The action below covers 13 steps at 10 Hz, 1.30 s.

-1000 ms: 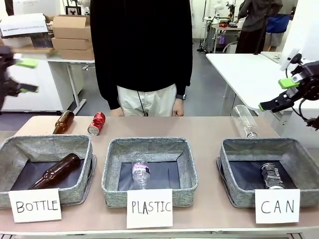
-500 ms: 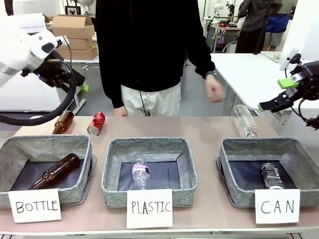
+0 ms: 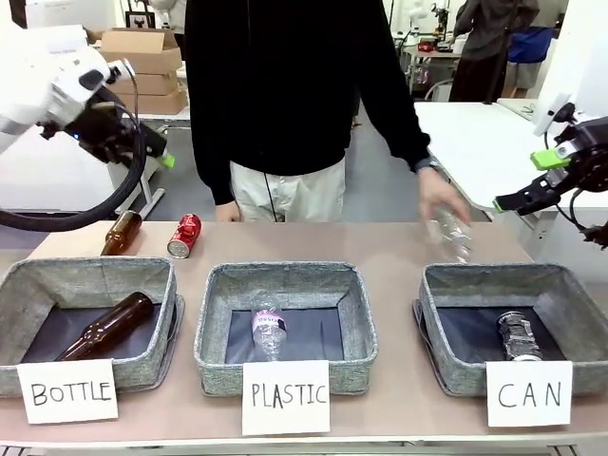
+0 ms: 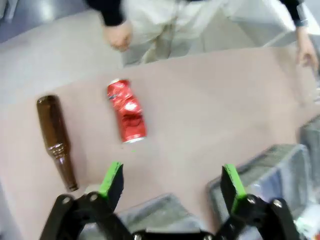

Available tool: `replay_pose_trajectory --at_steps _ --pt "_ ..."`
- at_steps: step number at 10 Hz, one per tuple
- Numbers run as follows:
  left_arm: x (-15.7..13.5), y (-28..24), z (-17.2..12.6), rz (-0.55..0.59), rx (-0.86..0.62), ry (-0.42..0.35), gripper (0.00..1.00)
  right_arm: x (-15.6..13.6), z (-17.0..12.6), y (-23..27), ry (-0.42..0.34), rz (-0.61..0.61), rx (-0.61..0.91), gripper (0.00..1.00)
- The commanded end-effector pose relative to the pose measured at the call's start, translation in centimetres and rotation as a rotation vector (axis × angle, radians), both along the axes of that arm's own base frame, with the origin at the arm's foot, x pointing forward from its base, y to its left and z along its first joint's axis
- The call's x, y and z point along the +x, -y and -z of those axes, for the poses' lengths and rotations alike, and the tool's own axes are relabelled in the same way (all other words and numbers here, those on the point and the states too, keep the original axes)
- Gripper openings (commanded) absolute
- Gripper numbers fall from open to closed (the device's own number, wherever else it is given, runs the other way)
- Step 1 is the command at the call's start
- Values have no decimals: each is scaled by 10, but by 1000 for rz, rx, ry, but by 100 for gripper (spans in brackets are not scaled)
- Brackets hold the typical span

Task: Sort the can waste into the basket.
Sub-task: Pick up the can waste from the table and place it in the right Fabric basket.

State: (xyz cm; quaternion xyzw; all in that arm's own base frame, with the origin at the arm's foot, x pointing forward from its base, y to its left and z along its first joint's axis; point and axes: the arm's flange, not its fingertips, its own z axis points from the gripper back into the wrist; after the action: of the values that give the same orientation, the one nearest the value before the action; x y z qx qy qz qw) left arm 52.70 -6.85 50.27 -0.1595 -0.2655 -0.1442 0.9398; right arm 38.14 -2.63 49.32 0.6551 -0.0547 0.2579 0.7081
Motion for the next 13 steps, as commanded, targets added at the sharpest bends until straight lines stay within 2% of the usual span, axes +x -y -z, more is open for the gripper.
replay_pose_trajectory --at_steps 1,4,6,9,10,13 --pt "83 17 9 -109 91 -225 100 0 0 -1 13 6 -10 100" --pt "141 37 45 -139 133 -363 100 0 0 -1 13 6 -10 100" --pt "166 44 81 -120 152 -475 100 0 0 -1 13 6 -10 100" --pt "184 47 131 -177 202 -601 100 0 0 -1 13 6 -10 100" --pt "187 44 146 -202 223 -625 100 0 0 -1 13 6 -10 100" --pt "187 49 171 -141 245 -655 100 0 0 -1 13 6 -10 100"
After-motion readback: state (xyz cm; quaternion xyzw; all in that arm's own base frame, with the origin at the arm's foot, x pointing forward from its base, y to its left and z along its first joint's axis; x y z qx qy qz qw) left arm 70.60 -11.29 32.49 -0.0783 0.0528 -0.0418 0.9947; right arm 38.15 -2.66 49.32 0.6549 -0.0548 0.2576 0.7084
